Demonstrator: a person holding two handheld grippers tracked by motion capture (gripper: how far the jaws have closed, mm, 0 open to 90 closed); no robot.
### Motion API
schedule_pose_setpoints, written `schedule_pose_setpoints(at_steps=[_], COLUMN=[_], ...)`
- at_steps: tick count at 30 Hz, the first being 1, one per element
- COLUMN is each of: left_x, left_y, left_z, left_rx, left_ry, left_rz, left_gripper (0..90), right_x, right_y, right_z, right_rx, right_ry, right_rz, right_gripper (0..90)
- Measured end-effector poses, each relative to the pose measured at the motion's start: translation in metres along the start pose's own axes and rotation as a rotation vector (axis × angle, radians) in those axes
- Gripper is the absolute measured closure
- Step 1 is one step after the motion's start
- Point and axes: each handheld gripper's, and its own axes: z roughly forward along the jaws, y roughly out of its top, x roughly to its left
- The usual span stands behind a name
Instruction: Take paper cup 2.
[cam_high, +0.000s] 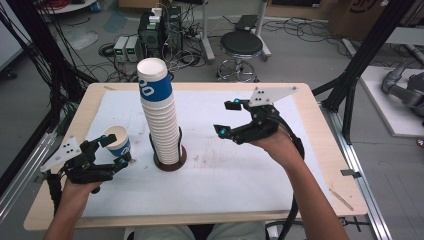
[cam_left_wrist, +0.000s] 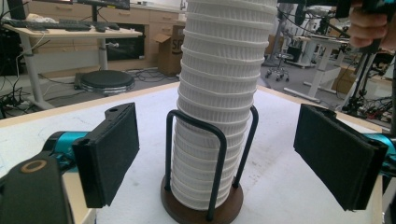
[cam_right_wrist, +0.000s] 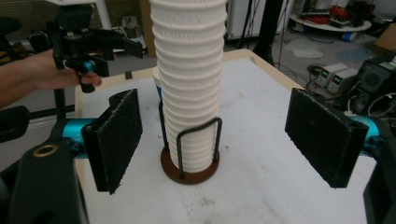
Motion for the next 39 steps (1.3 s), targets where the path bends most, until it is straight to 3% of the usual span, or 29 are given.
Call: schedule_pose_setpoints(at_steps=[13, 26, 39], left_x=[0.0, 0.001, 0.0], left_y=[0.001, 0.0, -0.001], left_z=[-0.002, -0.002, 0.0], left_rx=[-0.007, -0.011, -0.009], left_ry=[0.006, 0.003, -0.008], left_rz=[-0.006, -0.013, -0.015], left_gripper=[14.1, 14.1, 14.1], right_x=[0.005, -0.003, -0.005], right_y=[0.052, 0.095, 0.125], right_z=[0.021, 0.054, 0.089], right_rx=[-0.011, 0.053, 0.072], right_ry=[0.095, 0.108, 0.143], right_rz=[-0.035, -0.055, -0.047], right_gripper=[19.4, 19.4, 19.4])
